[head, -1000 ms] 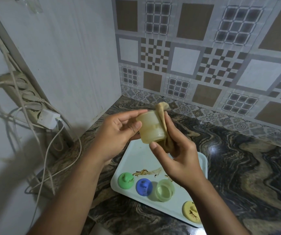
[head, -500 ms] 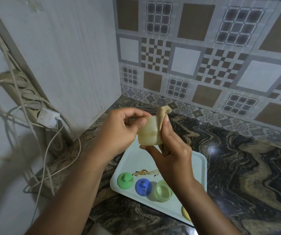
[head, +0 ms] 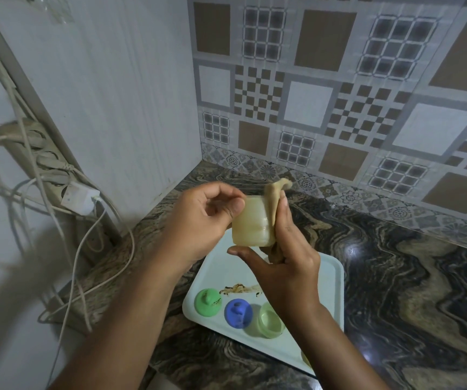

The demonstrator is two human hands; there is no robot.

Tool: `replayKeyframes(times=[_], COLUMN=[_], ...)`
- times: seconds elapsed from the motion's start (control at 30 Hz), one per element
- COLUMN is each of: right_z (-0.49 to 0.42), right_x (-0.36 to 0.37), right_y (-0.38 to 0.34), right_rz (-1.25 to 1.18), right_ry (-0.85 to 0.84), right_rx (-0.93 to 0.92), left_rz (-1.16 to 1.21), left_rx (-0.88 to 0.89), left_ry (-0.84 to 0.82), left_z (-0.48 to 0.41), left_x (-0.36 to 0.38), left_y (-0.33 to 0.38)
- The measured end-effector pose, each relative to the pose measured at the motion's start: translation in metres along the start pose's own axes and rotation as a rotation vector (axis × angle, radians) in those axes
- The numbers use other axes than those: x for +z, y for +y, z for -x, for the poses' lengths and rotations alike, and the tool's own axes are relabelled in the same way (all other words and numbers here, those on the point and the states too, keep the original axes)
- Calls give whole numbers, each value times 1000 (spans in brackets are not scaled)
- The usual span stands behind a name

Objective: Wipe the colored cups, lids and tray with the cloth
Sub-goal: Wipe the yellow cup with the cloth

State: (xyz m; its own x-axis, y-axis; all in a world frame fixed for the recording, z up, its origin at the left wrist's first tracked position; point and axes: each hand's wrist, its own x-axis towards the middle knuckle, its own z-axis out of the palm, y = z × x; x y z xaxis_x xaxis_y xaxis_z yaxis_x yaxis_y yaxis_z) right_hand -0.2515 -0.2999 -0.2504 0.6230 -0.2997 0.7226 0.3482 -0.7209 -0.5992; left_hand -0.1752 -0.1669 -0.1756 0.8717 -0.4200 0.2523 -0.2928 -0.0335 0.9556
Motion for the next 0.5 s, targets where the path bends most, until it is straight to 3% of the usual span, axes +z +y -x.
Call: replayKeyframes(times=[0.13, 0.23, 0.4, 0.5], right_z=[-1, -5, -7, -3], right_x=[-1, -6, -5, 2], right_y=[-1, -8, -4, -1], right_rz=[-36, -131, -83, -10], right_ry=[20, 74, 43, 65], right_rx=[14, 105, 52, -41], left_rz=[-179, -55, 74, -136], left_rx=[170, 93, -26, 132], left_ry=[7, -26, -76, -21], left_z=[4, 3, -6, -5], left_x=[7, 2, -6, 2], left_y=[7, 14, 5, 4])
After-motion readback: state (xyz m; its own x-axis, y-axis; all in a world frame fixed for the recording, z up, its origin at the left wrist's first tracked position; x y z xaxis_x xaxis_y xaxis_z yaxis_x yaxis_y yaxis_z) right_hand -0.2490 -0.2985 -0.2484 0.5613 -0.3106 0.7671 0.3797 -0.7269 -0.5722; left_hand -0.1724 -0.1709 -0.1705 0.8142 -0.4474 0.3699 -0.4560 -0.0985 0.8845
